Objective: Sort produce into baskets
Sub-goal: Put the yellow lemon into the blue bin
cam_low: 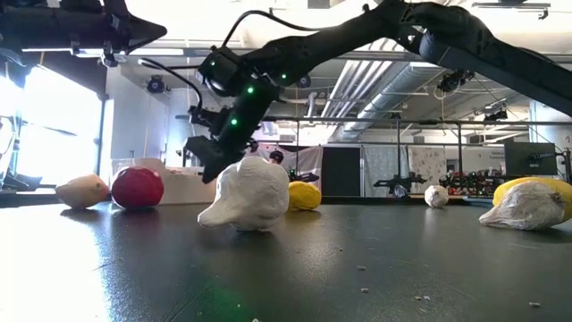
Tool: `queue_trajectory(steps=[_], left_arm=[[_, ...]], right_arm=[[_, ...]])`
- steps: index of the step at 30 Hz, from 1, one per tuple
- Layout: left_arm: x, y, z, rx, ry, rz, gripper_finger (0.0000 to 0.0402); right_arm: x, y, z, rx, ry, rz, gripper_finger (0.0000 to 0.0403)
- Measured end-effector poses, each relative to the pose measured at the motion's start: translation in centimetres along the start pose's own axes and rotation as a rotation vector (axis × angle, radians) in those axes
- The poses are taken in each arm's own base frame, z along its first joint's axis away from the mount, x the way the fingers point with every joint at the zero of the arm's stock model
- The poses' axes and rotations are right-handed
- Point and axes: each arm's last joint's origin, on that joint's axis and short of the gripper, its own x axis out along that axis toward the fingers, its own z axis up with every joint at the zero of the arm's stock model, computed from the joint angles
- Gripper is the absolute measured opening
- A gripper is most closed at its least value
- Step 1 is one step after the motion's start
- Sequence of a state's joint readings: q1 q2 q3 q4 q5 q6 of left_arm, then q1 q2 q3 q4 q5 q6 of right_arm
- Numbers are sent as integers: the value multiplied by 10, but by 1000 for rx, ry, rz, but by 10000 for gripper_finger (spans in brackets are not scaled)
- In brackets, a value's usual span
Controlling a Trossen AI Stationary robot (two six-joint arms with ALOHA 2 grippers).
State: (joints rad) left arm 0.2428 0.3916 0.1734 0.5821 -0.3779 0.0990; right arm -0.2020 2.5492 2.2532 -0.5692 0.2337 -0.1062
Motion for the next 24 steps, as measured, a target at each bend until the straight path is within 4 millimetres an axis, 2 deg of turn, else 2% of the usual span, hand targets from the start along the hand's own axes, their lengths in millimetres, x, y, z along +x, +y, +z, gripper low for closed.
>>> queue_trajectory(steps=[8, 14, 18, 24], left_arm=[[0, 0, 0, 2, 2, 0, 0], [0, 0, -1, 5, 5, -1, 0], [0, 0, -1, 9, 6, -1, 0], [0, 0, -2, 12, 15, -3, 0]], right_arm=[[-4, 1, 0, -6, 16, 39, 0], [4, 6, -24, 36, 3, 55, 0], [-23, 0, -28, 101, -133, 69, 0], [-45, -9, -62, 177, -245, 150, 0]])
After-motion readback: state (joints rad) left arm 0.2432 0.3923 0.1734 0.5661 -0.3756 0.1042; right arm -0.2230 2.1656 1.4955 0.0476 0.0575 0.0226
